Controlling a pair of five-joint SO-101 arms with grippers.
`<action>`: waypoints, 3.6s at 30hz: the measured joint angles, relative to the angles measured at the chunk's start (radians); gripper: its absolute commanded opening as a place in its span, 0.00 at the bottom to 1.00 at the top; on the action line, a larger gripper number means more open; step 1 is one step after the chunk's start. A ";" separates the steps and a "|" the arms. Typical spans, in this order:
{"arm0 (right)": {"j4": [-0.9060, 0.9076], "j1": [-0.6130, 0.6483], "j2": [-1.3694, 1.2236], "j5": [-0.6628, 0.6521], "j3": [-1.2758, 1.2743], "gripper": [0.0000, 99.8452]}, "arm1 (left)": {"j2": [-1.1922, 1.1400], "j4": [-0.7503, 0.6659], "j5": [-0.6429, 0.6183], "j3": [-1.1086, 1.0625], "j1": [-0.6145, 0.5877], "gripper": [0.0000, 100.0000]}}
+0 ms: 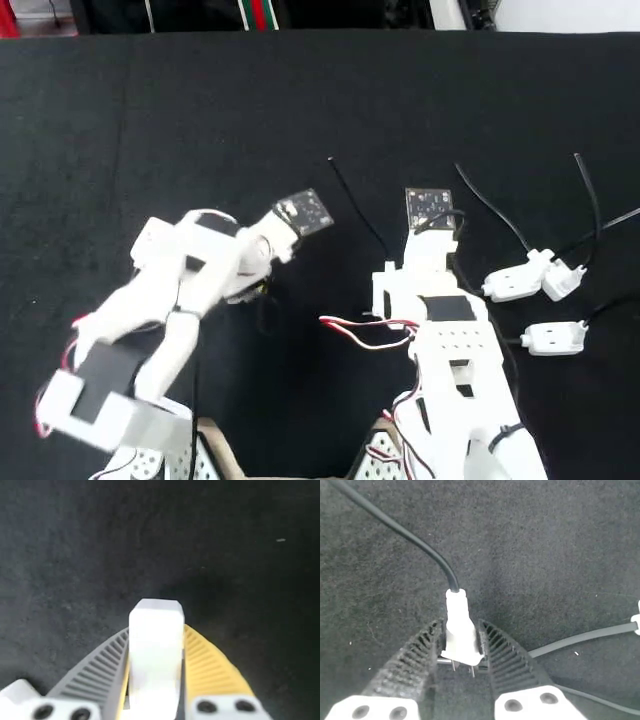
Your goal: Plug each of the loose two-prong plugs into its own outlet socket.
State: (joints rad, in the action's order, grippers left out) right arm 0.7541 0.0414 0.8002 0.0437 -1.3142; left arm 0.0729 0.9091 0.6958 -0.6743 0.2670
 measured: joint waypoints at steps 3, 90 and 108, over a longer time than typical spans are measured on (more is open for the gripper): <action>0.000 0.000 0.000 0.000 0.000 0.01 | -0.143 0.058 -0.035 0.130 -0.015 0.14; 0.000 0.000 0.000 0.000 0.000 0.01 | 0.140 -0.103 -0.112 0.014 -0.173 0.25; 0.000 0.000 0.000 0.000 0.000 0.01 | 0.140 -0.212 -0.115 -0.025 -0.342 0.25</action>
State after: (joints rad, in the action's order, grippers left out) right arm 0.7541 0.0414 0.8002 0.0437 -1.3142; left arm 0.2125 0.6974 0.5808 -0.6989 -0.0752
